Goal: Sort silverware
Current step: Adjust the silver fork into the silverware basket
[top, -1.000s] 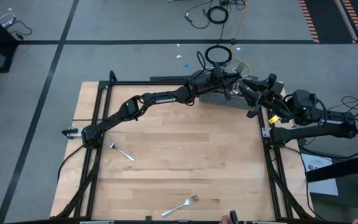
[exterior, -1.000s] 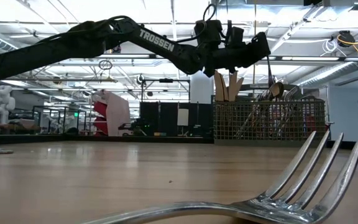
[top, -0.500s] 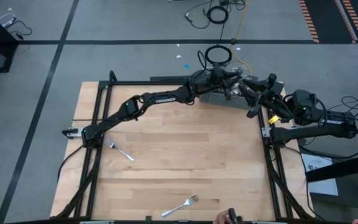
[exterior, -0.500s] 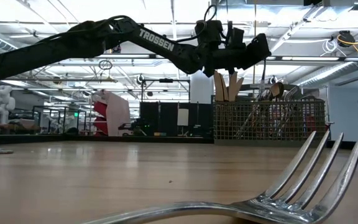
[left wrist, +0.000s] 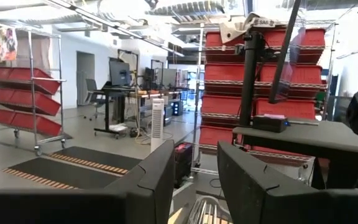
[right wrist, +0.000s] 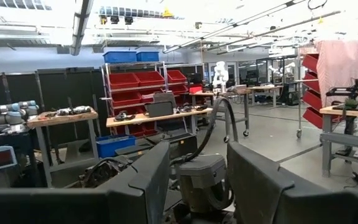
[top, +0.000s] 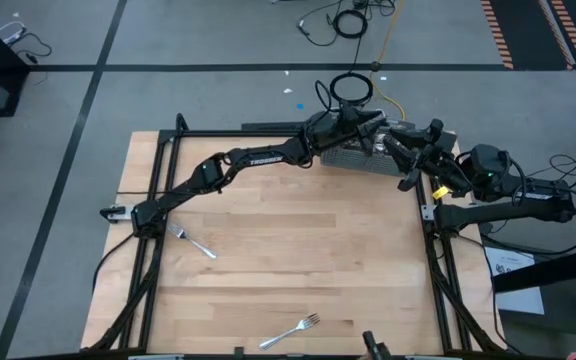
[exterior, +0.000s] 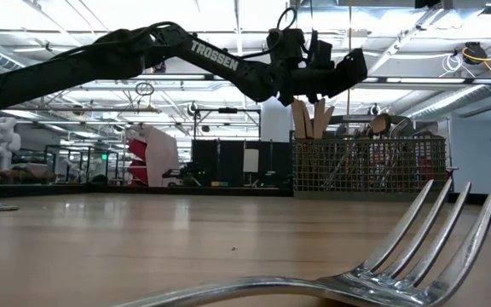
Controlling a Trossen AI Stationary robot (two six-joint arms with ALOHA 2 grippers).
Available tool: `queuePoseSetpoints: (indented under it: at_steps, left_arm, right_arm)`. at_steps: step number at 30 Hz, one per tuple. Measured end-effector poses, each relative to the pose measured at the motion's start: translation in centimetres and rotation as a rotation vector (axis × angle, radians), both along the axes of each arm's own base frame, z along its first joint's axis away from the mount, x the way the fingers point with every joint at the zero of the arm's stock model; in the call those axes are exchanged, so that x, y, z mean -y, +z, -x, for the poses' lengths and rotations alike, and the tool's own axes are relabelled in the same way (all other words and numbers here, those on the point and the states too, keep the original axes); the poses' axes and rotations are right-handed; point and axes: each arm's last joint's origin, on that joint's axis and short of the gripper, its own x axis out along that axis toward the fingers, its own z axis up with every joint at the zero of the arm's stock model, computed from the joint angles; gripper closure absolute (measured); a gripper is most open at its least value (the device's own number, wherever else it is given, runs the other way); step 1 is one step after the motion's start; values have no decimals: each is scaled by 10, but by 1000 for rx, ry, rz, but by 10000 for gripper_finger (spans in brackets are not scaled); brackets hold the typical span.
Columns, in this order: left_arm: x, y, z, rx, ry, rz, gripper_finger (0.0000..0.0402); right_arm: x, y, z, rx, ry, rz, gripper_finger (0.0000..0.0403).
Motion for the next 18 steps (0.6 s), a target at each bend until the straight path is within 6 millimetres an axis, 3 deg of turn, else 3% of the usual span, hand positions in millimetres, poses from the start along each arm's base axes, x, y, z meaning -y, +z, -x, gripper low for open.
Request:
queuePoseSetpoints:
  at_steps: [5,8,11,13,18]
  left_arm:
    - [1,7,2,20,-27,-15,280]
    - [3,30,8,-34,-83,-15,281]
    - [7,68,28,-214,-1,66,281]
    - [9,82,44,-385,122,92,281]
    - [15,75,67,-752,184,73,281]
  right_arm:
    - [0,-3,-1,12,20,-85,252]
    - [0,-3,1,31,27,-111,252]
    - [0,2,5,69,28,-124,252]
    - [0,5,7,84,8,-126,252]
    - [4,1,9,86,-144,-203,252]
